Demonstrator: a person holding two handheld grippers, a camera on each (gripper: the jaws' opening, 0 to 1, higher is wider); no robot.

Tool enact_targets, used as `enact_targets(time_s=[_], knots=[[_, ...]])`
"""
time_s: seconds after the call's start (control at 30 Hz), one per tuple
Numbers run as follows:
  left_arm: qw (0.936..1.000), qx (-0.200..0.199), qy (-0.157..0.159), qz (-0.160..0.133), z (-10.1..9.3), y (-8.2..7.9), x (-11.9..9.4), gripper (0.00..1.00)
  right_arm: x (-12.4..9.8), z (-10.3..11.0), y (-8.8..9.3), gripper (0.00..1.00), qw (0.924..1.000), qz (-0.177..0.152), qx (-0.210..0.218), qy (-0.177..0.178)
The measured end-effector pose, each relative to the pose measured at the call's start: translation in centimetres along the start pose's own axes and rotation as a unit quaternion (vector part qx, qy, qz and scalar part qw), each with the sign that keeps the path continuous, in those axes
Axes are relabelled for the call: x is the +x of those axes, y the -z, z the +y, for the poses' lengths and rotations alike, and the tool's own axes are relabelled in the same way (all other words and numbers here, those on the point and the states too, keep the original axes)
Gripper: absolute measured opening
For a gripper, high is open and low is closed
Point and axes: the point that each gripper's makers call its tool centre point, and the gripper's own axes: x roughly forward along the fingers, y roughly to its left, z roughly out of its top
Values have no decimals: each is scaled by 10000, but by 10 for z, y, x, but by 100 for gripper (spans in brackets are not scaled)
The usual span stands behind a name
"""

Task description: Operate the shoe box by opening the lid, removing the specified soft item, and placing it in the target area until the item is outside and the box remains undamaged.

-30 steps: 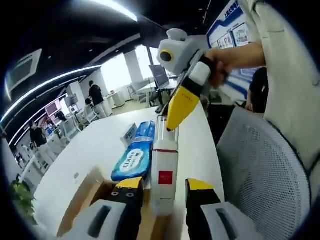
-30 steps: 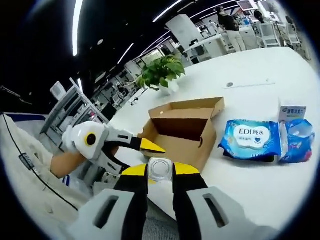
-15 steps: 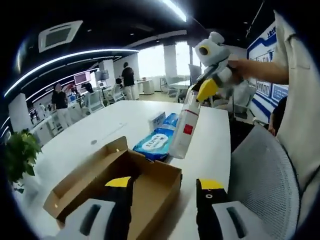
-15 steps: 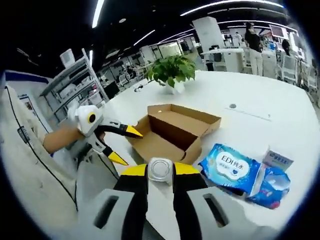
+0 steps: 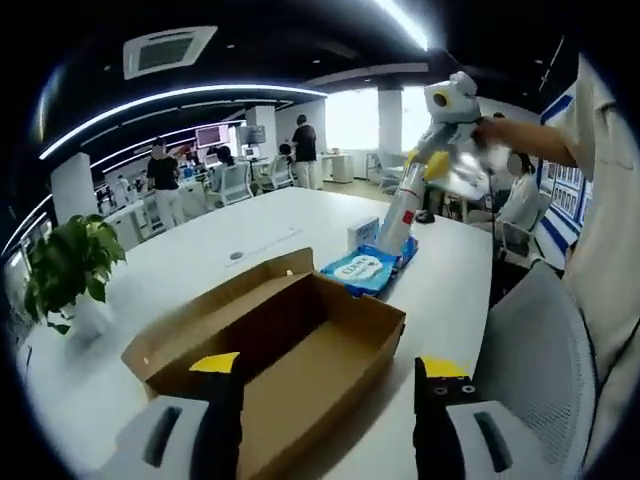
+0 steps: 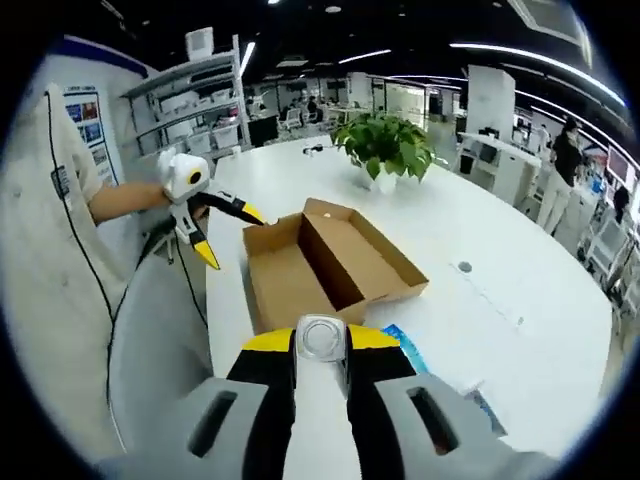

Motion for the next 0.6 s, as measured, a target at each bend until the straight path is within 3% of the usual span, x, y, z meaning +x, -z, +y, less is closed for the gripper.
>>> enact_targets(time_s=[0.3, 0.6], knots=[[9987, -381, -322, 74, 22, 10, -23, 74, 7, -42, -1, 15, 9968, 176, -775, -61], [9956, -652, -656, 130, 40, 17, -41, 83, 22, -86, 4, 16, 9929, 403, -1114, -75]])
